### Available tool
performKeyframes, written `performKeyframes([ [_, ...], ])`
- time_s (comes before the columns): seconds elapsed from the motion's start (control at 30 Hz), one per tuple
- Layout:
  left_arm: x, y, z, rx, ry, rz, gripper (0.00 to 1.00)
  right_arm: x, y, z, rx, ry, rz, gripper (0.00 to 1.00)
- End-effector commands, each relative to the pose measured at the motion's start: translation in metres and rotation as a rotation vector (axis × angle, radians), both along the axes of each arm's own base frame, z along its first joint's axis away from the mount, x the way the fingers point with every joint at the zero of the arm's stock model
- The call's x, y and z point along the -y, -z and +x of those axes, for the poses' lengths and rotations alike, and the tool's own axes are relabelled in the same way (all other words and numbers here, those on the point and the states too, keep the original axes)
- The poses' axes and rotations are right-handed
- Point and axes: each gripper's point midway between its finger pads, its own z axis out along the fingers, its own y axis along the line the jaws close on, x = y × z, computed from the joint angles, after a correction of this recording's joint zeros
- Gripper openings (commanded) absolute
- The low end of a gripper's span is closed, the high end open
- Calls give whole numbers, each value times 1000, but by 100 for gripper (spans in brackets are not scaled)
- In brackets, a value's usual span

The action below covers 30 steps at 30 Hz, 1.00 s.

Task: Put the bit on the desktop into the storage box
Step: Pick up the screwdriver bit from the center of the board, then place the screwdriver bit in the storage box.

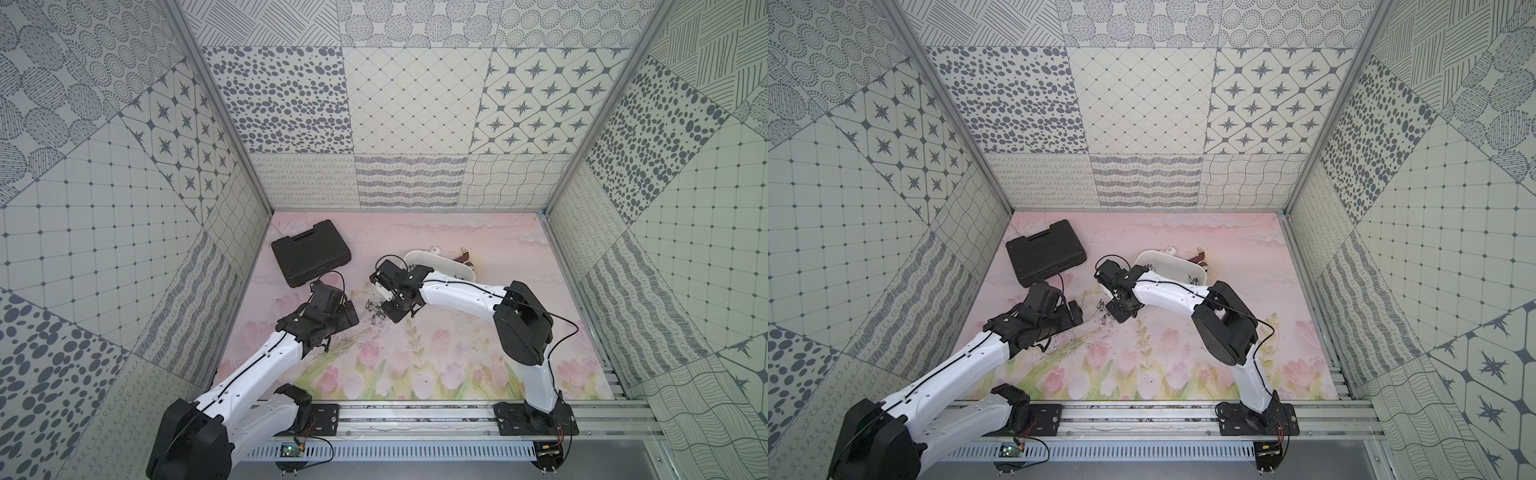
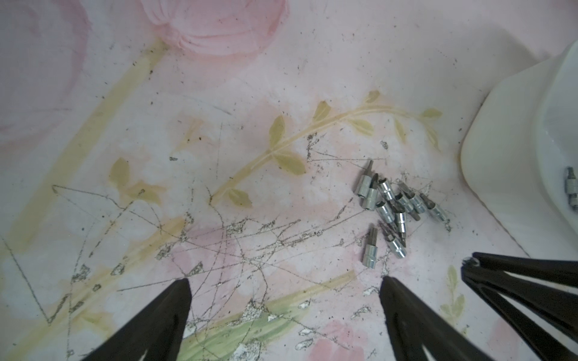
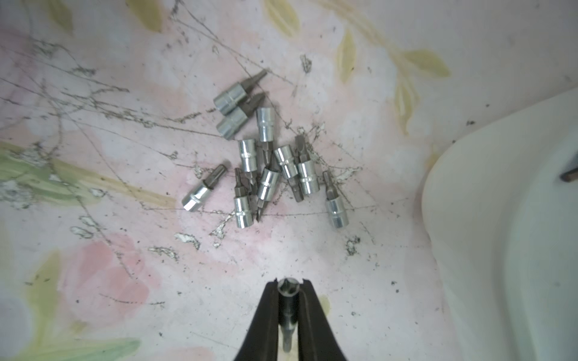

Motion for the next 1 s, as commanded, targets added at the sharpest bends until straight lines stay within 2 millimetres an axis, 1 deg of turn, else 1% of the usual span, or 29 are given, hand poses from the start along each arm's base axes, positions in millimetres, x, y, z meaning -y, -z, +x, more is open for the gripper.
performKeyframes([
  [0.0,3,-5,2,5,29,-5,99,-3,-28,4,12,33,79,13],
  [0.07,4,-4,2,2,31,-5,99,-2,-39,9,23,46,106,13],
  [0.2,4,-1,2,-8,36,-1,99,9,-65,30,55,105,162,13],
  [0.3,5,0,2,-14,40,-3,99,24,-79,48,74,170,192,13],
  [0.43,7,1,3,-17,46,-7,99,54,-85,75,100,285,191,13],
  [0.5,7,2,2,-21,47,-6,99,69,-83,87,90,353,197,13],
  [0.63,7,3,3,-21,50,-5,99,88,-74,103,60,484,226,13],
  [0.77,7,7,1,-31,47,-11,99,95,-58,115,36,585,248,13],
  [0.87,9,9,4,-17,45,-20,99,97,-44,126,27,653,240,14],
  [0.9,9,10,4,-19,45,-21,99,99,-39,131,30,681,234,12],
  [0.97,10,12,3,-25,48,-23,99,102,-28,140,21,732,243,11],
])
